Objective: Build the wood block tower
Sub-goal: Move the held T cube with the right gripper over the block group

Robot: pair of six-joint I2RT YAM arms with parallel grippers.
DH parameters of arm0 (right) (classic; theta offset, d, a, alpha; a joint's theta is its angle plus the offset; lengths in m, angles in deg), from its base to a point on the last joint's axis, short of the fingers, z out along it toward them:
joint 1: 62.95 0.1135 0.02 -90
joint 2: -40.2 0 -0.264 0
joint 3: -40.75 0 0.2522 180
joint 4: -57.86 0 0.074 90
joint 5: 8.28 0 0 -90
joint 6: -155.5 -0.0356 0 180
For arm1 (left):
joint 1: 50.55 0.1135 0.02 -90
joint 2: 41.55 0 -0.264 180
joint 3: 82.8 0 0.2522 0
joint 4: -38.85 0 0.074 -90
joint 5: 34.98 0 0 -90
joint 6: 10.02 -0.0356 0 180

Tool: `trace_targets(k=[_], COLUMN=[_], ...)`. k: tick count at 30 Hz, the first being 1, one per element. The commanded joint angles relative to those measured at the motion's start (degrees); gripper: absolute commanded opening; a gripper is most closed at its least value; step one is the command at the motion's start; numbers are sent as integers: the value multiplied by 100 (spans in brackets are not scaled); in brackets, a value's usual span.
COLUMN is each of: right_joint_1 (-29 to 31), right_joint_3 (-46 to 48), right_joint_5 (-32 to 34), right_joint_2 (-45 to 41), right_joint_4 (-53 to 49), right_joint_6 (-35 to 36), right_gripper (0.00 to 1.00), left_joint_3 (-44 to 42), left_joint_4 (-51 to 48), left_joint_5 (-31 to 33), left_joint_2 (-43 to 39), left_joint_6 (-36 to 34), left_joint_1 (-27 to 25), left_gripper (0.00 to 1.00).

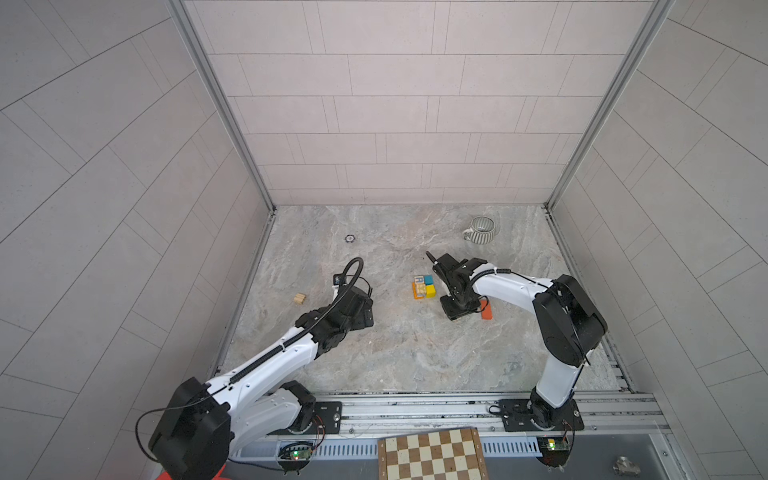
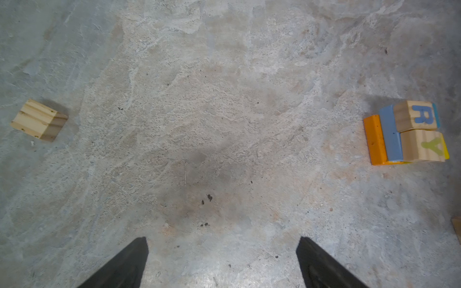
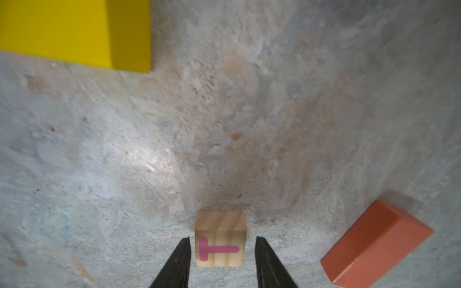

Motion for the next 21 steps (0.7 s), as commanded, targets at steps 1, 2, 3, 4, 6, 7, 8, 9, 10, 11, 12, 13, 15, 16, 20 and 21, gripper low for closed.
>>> trace_targets(k=[1, 2, 3, 4, 6, 7, 8, 9, 10, 11, 12, 13, 15, 16, 20, 21], right_joint_1=[30, 33, 34, 38, 32, 33, 34, 32, 32, 36, 34, 38, 32, 36, 38, 33], right_joint_3=[-98, -112, -121, -140, -166, -175, -184, -184, -184, -184, -184, -184, -178, -175, -167, -167], right_joint_5=[157, 166, 175, 175, 175, 179, 184, 188, 193, 193, 201, 197, 217, 219, 234, 234], right_joint_2=[87, 102, 119, 138, 190, 205, 211, 210, 210, 205, 207, 205, 198, 187, 130, 99], right_joint_4=[-95, -101, -110, -119, -144, -146, -154, -155, -155, -155, -155, -169, -165, -167, -177, -182], right_joint_6=[-48, -39, -34, -39, -26, -30, -26, -26, -25, -26, -26, -25, -28, -34, -56, -57], right_gripper=[41, 40, 39, 39, 38, 37, 37, 36, 35, 34, 33, 33, 32, 31, 27, 27], left_joint_3=[25, 21, 25, 25, 25, 25, 21, 17, 17, 17, 8, 8, -10, -18, 6, 16], left_joint_4=[75, 84, 92, 101, 101, 90, 86, 84, 78, 78, 75, 78, 84, 84, 50, 36], left_joint_5=[15, -1, 6, 5, 5, 4, 5, 15, 15, 16, 16, 14, 24, 24, 14, 9], left_joint_2=[51, 69, 82, 90, 108, 109, 99, 93, 83, 74, 60, 50, 55, 55, 42, 30], left_joint_6=[-10, -10, -5, -10, -10, -10, -9, -10, -10, -10, -2, 5, 25, 33, 34, 33], left_joint_1=[-24, -22, -27, -25, -25, -28, -27, -22, -30, -31, -22, -22, -27, -28, -24, -24], left_gripper=[100, 100, 100, 100, 100, 100, 100, 100, 100, 100, 100, 100, 100, 100, 100, 100])
